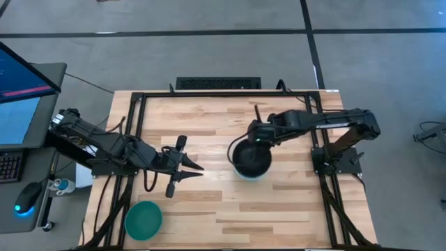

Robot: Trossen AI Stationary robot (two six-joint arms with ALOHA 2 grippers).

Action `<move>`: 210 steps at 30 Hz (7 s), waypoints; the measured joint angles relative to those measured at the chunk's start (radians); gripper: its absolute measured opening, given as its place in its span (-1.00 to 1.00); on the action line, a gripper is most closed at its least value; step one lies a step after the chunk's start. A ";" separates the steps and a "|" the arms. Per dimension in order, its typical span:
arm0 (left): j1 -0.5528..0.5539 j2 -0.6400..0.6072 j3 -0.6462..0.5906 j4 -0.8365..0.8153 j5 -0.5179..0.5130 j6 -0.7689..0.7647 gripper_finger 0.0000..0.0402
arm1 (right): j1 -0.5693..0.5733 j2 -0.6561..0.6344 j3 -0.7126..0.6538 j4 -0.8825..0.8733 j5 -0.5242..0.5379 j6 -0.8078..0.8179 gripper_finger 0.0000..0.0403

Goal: Nest bowls inside each other
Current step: Stack the black bowl on top of the black bowl, then stack the green bowl on top of the black bowl

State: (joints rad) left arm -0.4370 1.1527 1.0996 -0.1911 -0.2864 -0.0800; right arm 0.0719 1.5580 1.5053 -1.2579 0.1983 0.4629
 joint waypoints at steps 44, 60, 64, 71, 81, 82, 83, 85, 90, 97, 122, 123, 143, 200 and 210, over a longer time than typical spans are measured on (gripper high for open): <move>-0.006 -0.101 0.000 -0.423 0.000 -0.345 -0.70 | 0.035 0.138 0.272 -0.124 -0.177 -0.041 -0.47; -0.101 -0.157 0.000 -0.701 0.247 -0.595 -0.70 | 0.281 0.171 0.440 0.309 -0.137 -0.098 -0.47; -0.146 -0.146 0.000 -0.740 0.243 -0.594 -0.70 | 0.353 0.218 0.430 0.328 0.125 -0.094 -0.47; -0.245 -0.139 -0.021 -0.740 0.239 -0.573 -0.70 | 0.420 0.339 0.433 0.398 0.321 -0.022 -0.47; -0.396 -0.161 -0.115 -0.747 0.326 -0.553 -0.70 | 0.398 0.415 0.432 0.788 0.361 -0.016 -0.47; -0.412 -0.170 -0.128 -0.744 0.325 -0.557 -0.70 | 0.399 0.413 0.432 0.821 0.349 -0.035 -0.47; -0.427 -0.181 -0.140 -0.742 0.324 -0.563 -0.70 | 0.400 0.411 0.433 0.845 0.332 -0.060 -0.47; -0.454 -0.201 -0.163 -0.737 0.294 -0.583 -0.70 | 0.405 0.411 0.433 0.870 0.308 -0.094 -0.47; -0.507 -0.271 -0.258 -0.656 0.181 -0.652 -0.70 | 0.406 0.412 0.432 0.849 0.180 -0.113 -0.47; -0.514 -0.327 -0.396 -0.537 0.136 -0.734 -0.70 | 0.403 0.444 0.431 0.833 0.086 -0.106 -0.47; -0.513 -0.307 -0.497 -0.590 0.169 -0.900 -0.70 | 0.390 0.461 0.432 0.860 0.041 -0.105 -0.47; -0.513 -0.307 -0.511 -0.572 0.172 -0.906 -0.70 | 0.390 0.461 0.432 0.860 0.041 -0.105 -0.47; -0.513 -0.306 -0.597 -0.489 0.221 -0.909 -0.70 | 0.390 0.460 0.432 0.862 0.041 -0.097 -0.47; -0.544 -0.235 -0.595 -0.263 0.308 -0.877 -0.70 | 0.380 0.459 0.432 0.885 0.041 -0.097 -0.47; -0.566 -0.234 -0.595 -0.369 0.304 -0.853 -0.70 | 0.354 0.459 0.432 0.885 0.041 -0.097 -0.47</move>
State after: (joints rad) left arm -1.0027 0.9184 0.5041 -0.5604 0.0179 -0.9330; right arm 0.4258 2.0171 1.9373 -0.3729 0.2398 0.3656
